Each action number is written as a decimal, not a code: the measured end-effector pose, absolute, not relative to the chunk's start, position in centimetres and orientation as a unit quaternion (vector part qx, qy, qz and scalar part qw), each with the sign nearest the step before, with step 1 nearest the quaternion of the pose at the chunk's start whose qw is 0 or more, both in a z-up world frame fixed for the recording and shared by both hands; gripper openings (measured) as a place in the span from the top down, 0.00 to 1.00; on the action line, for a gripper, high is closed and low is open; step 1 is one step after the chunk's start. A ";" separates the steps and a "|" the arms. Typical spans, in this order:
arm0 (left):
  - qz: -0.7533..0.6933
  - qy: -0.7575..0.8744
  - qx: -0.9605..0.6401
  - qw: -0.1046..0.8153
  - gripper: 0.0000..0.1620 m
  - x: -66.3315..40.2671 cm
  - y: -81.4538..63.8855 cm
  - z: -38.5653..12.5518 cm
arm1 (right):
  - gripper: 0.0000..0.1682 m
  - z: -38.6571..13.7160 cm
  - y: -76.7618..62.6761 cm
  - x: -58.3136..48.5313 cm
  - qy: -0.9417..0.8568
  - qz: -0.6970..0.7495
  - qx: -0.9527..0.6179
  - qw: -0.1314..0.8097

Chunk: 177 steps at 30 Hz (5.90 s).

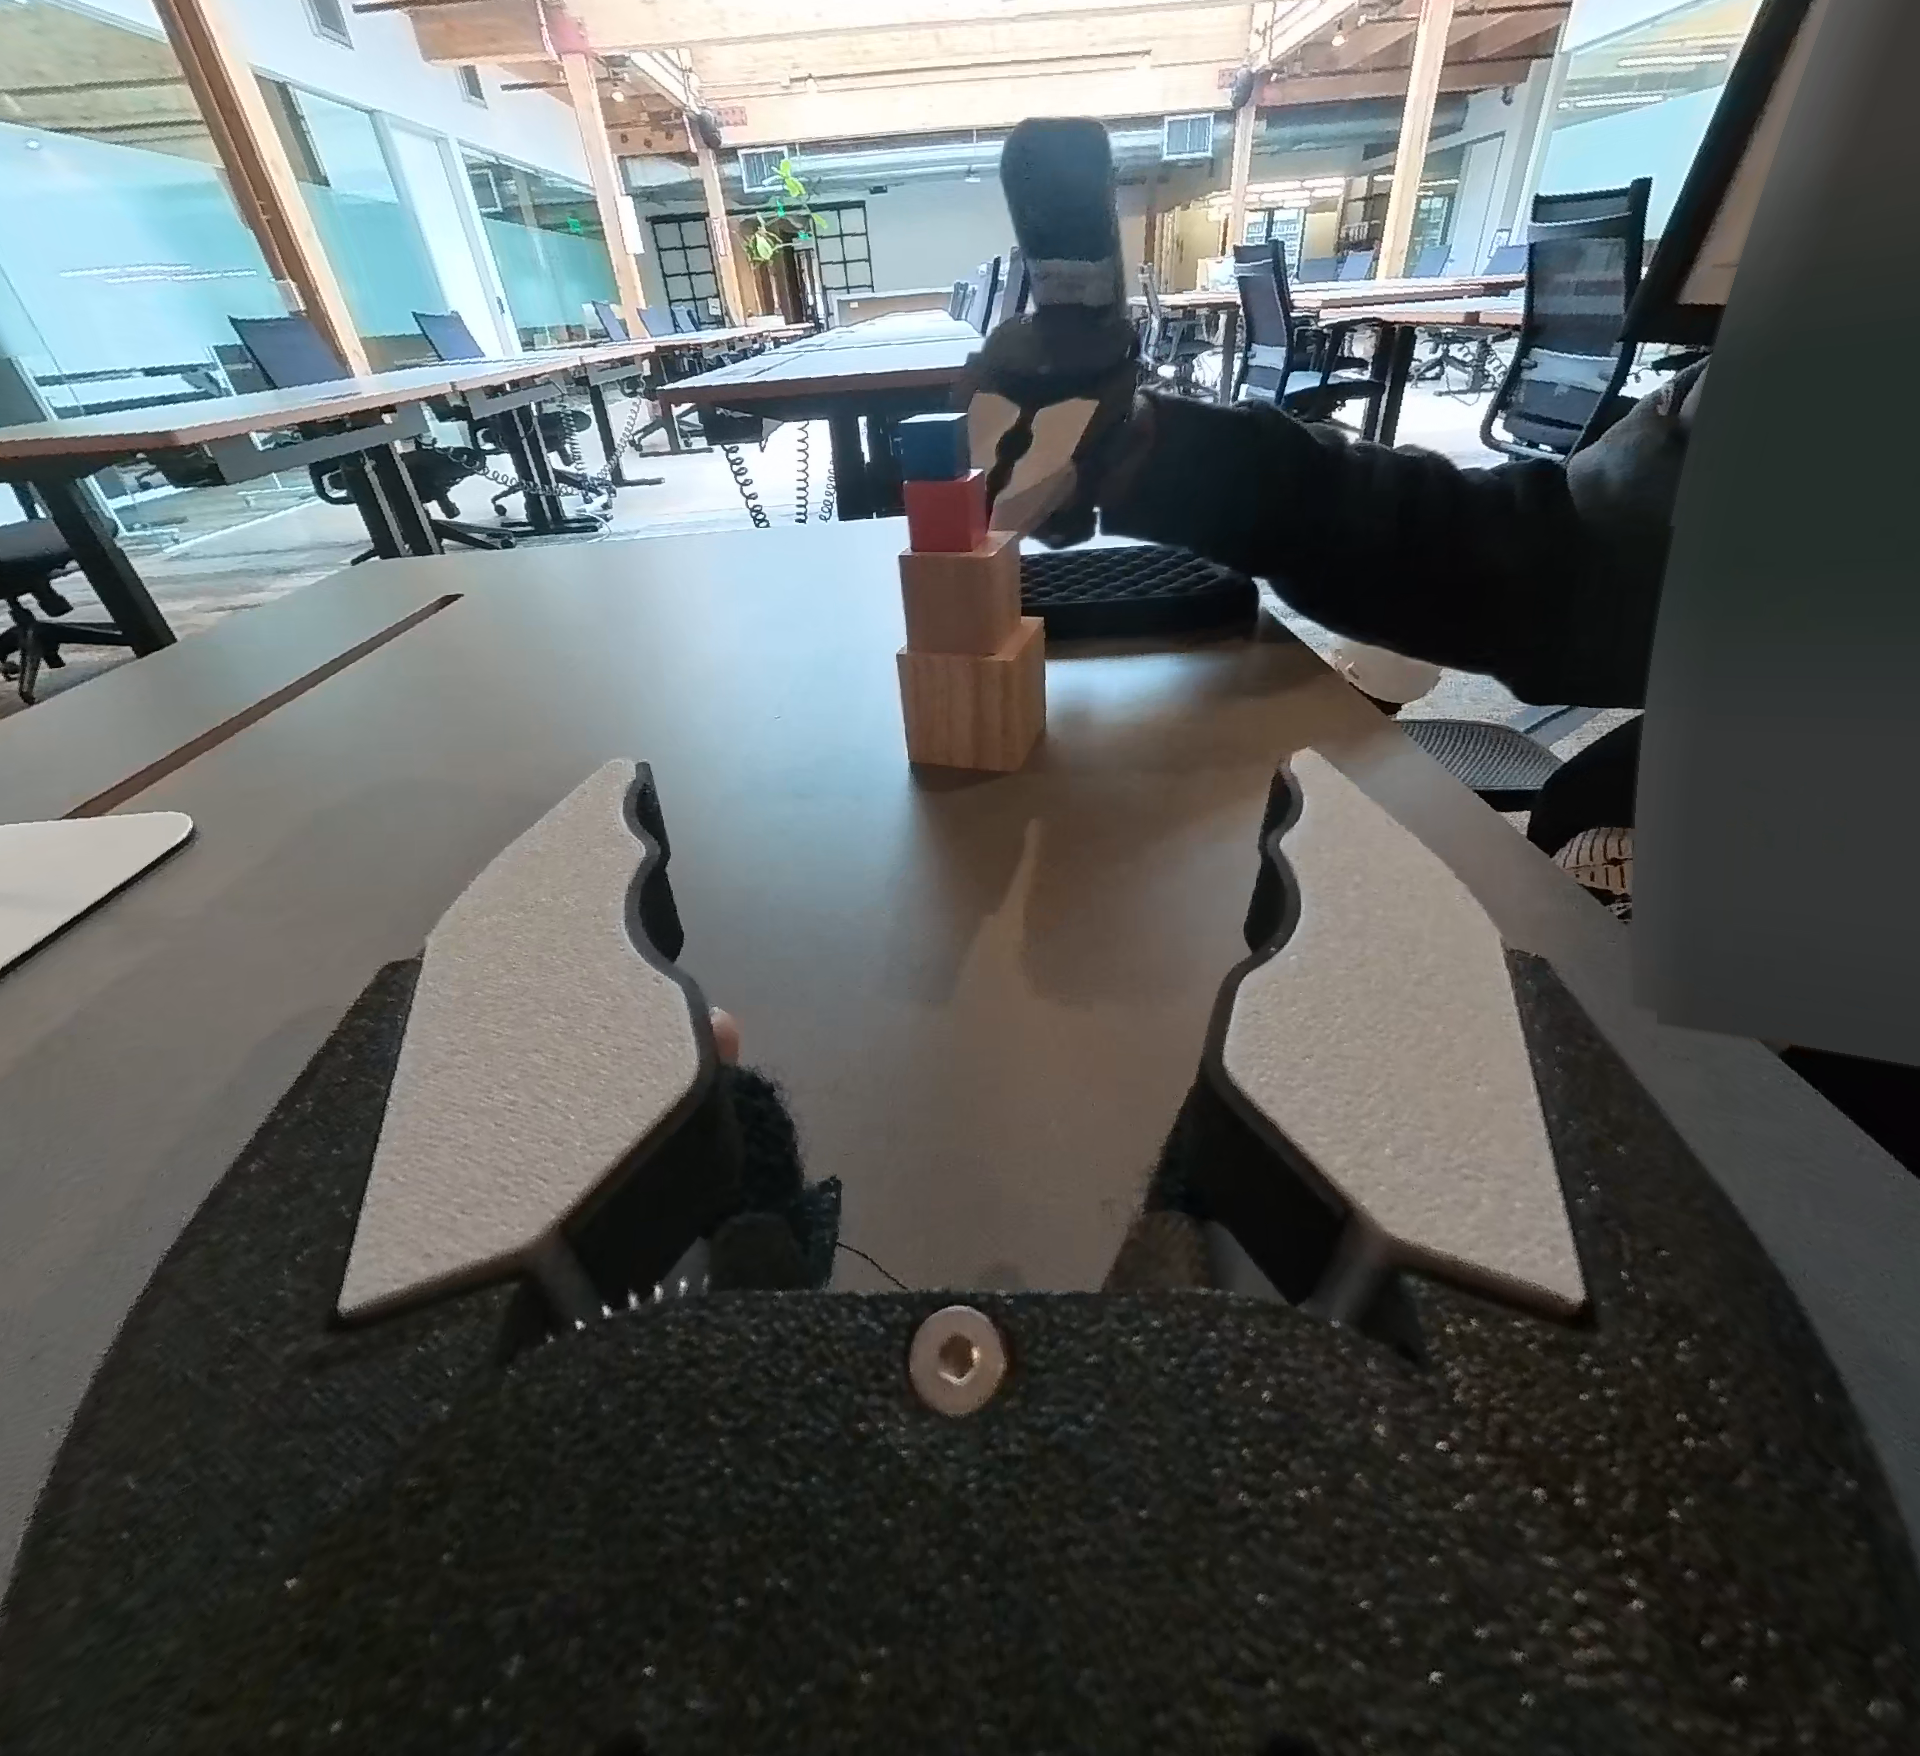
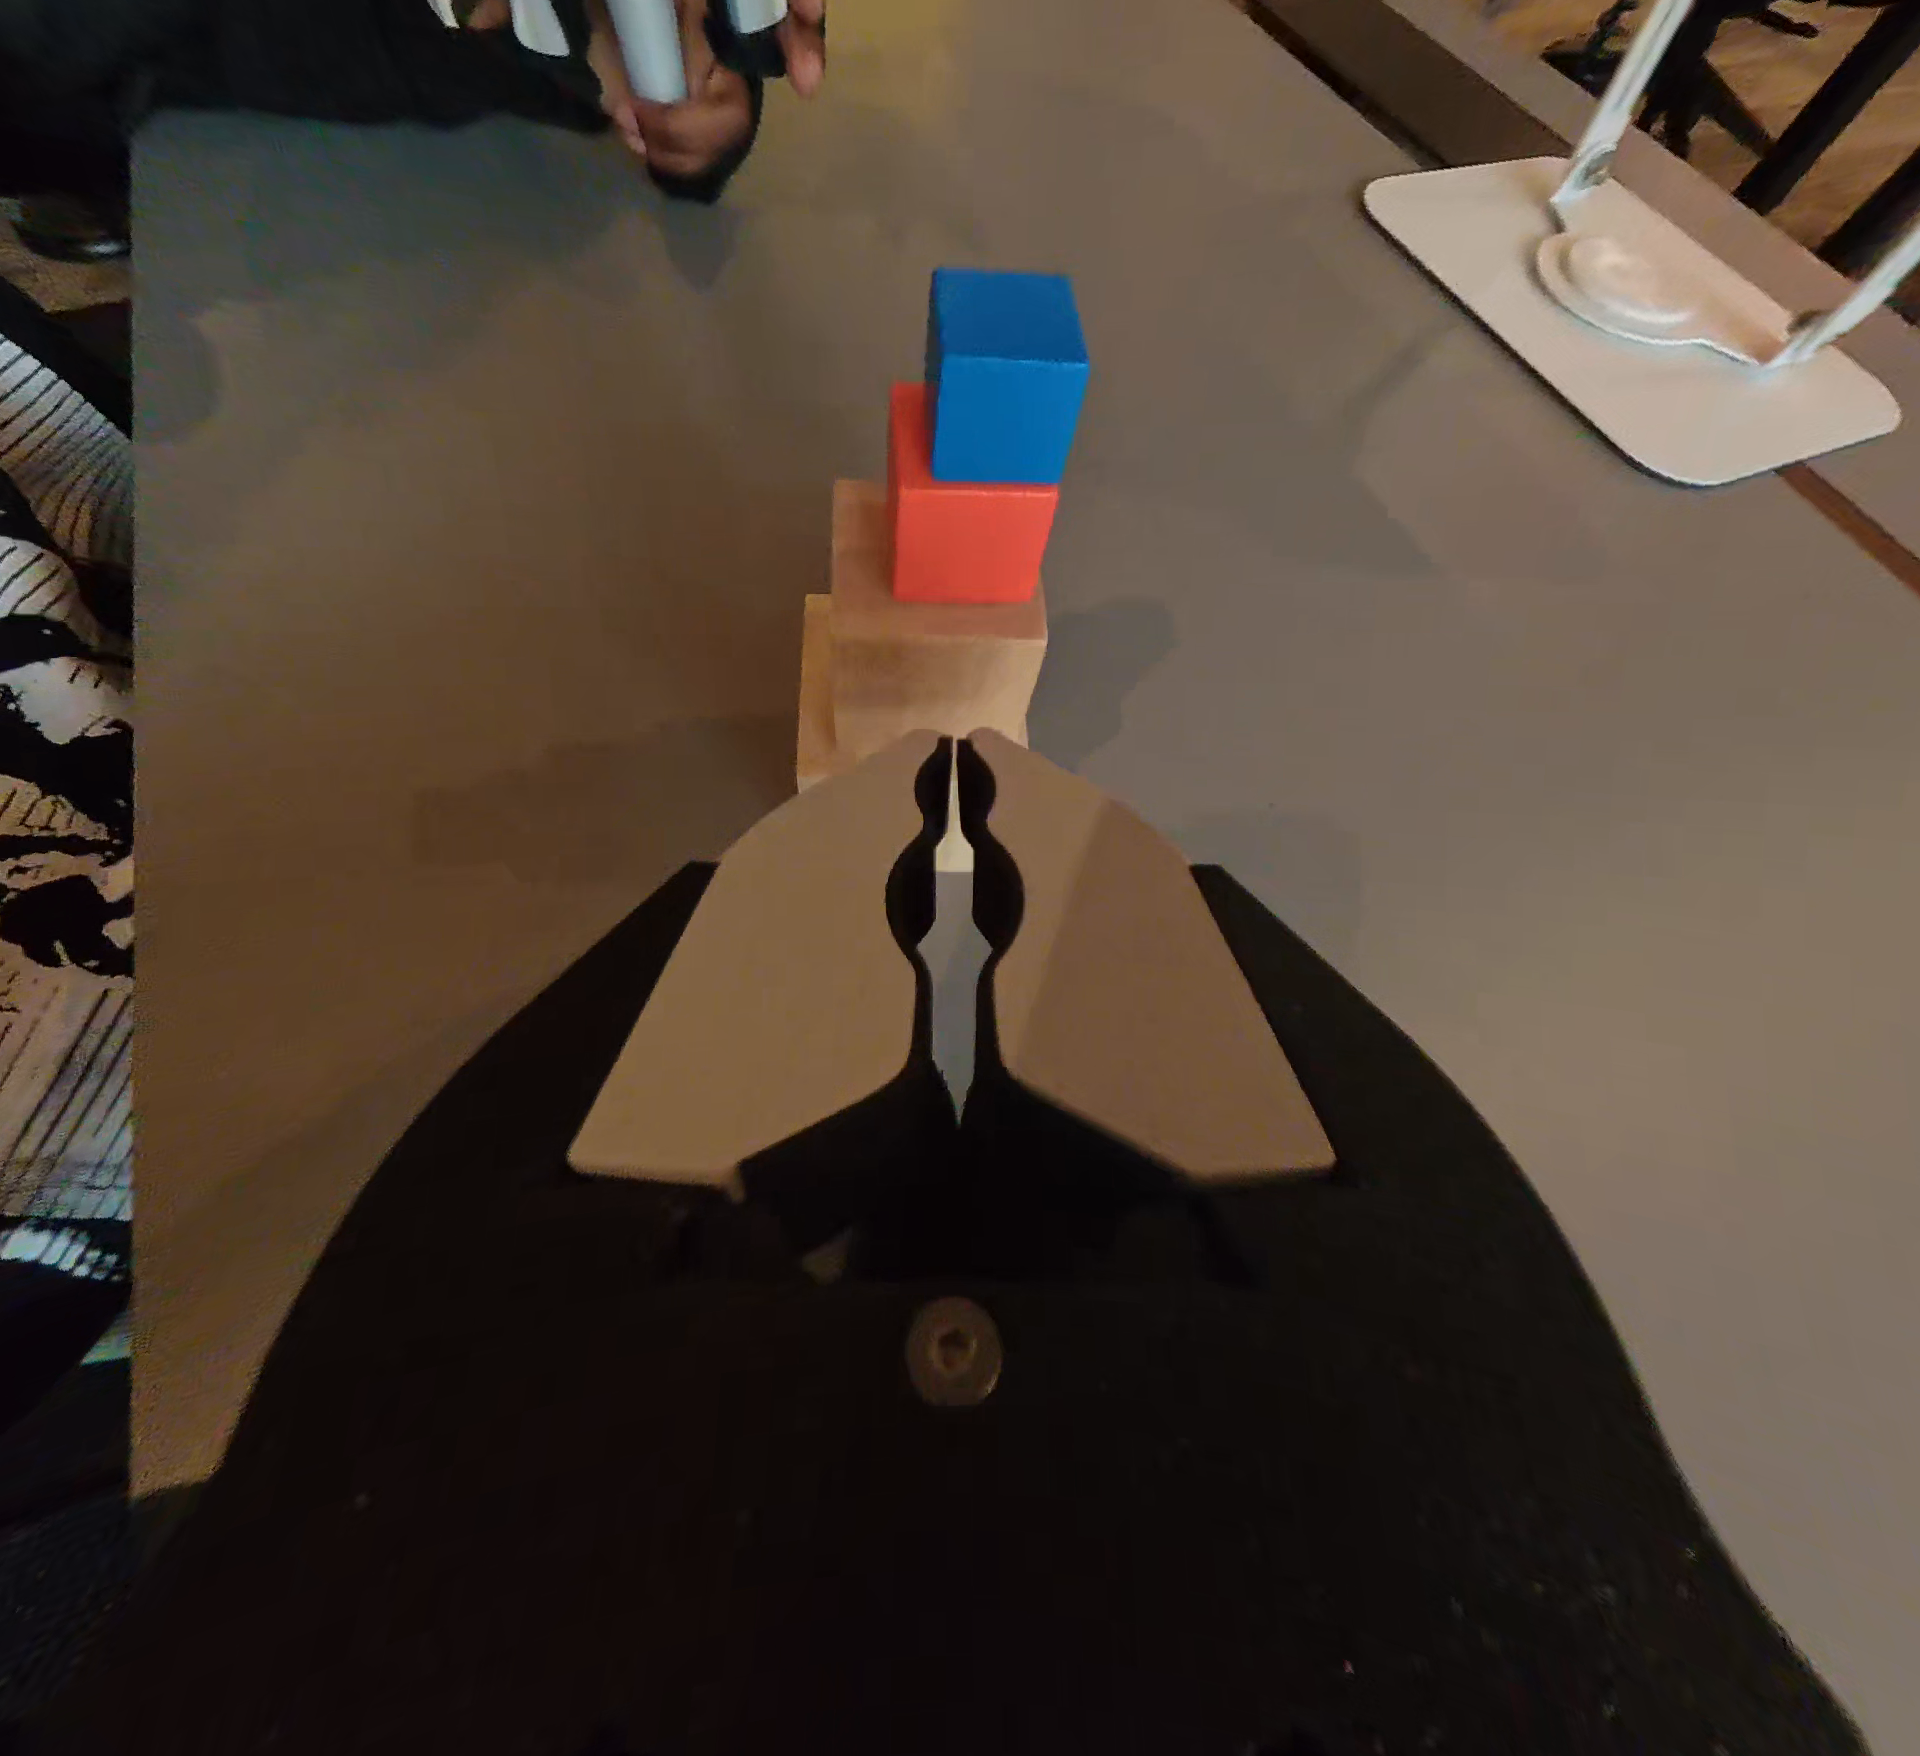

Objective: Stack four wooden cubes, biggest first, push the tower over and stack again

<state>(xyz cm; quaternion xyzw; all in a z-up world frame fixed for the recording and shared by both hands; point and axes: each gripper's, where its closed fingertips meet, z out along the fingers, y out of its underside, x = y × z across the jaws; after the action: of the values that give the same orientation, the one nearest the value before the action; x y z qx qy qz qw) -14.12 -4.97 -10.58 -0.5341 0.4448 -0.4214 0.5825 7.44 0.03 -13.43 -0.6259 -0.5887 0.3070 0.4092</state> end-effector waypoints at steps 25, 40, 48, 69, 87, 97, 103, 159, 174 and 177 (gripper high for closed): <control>-0.422 0.447 -0.536 0.578 0.37 -14.0 -5.0 -10.7 | 1.00 -13.4 -0.3 3.5 -0.619 0.316 -0.597 0.401; -0.424 0.444 -0.537 0.579 0.37 -14.0 -5.0 -10.6 | 0.53 -9.9 -0.2 4.8 -0.548 0.394 -0.552 0.489; -0.422 0.445 -0.538 0.578 0.37 -14.0 -5.0 -10.6 | 0.26 -8.9 -0.8 6.1 -0.514 0.446 -0.521 0.516; -0.362 0.463 -0.619 0.521 0.37 -13.5 -3.9 -11.7 | 0.34 -8.9 -0.4 7.6 -0.473 0.482 -0.500 0.542; -0.157 0.708 -0.645 0.240 0.51 3.4 -0.5 -16.7 | 0.34 -9.1 -0.9 7.4 -0.488 0.479 -0.494 0.537; -0.156 0.734 -0.630 0.201 0.64 4.8 -0.4 -18.8 | 0.34 -9.1 -1.0 7.4 -0.491 0.477 -0.491 0.539; -0.196 0.708 -0.632 0.247 0.64 3.6 -1.5 -16.7 | 0.35 -9.1 -1.0 7.4 -0.492 0.478 -0.491 0.537; -0.382 0.462 -0.583 0.548 0.40 -19.1 -6.3 -8.3 | 0.36 -9.2 -0.6 7.5 -0.481 0.483 -0.501 0.533; -0.375 0.467 -0.590 0.542 0.44 -19.5 -5.9 -11.9 | 0.37 -9.2 -0.5 7.4 -0.480 0.480 -0.506 0.532; -0.353 0.467 -0.597 0.549 0.43 -19.1 -5.9 -12.1 | 0.37 -9.3 -0.6 7.4 -0.484 0.476 -0.506 0.532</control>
<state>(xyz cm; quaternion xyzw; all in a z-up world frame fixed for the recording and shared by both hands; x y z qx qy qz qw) -19.13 -5.93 -12.13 -0.5968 0.4673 -0.3527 0.5487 7.37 -0.56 -9.30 -0.5059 -0.4837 0.4760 0.5325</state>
